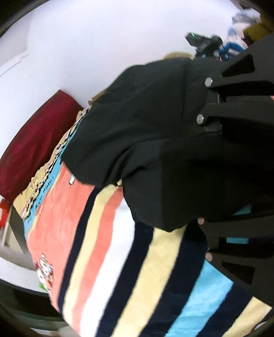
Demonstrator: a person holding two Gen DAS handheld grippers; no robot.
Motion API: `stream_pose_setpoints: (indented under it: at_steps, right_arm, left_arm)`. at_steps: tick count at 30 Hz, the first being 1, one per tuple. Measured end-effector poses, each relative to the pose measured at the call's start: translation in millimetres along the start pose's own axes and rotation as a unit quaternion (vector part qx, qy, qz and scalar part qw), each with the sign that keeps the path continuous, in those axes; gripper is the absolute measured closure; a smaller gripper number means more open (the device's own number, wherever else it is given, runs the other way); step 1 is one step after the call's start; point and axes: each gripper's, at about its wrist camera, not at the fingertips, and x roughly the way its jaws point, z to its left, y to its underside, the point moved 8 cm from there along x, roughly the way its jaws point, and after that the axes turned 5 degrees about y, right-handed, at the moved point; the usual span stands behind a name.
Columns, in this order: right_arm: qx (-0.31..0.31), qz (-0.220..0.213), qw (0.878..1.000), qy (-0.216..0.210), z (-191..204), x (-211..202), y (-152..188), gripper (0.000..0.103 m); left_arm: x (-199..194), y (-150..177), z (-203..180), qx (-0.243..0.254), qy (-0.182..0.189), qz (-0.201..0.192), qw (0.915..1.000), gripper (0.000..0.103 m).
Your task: Fold large clothes
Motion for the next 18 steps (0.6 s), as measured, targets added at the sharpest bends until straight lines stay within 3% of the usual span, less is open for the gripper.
stream_pose_setpoints:
  at_steps: [3, 5, 10, 12, 18]
  right_arm:
    - [-0.001, -0.015, 0.999, 0.039, -21, -23, -3, 0.024]
    - [-0.009, -0.023, 0.998, 0.062, -25, -43, -2, 0.024]
    - [-0.016, -0.039, 0.997, 0.065, -17, -78, 4, 0.024]
    - [-0.025, -0.044, 0.997, 0.064, -8, -97, 20, 0.023]
    - [-0.062, -0.059, 0.995, 0.059, 40, -137, 59, 0.006]
  left_arm:
    - [-18, -2, 18, -0.003, -0.03, -0.005, 0.9995, 0.051]
    - [-36, -7, 22, -0.032, -0.018, -0.024, 0.999, 0.051]
    - [-95, -12, 44, -0.049, -0.076, -0.065, 0.9937, 0.051]
    - [-119, -2, 38, -0.037, -0.103, -0.075, 0.9911, 0.051]
    - [-182, 51, -3, 0.014, -0.171, -0.096, 0.9805, 0.051]
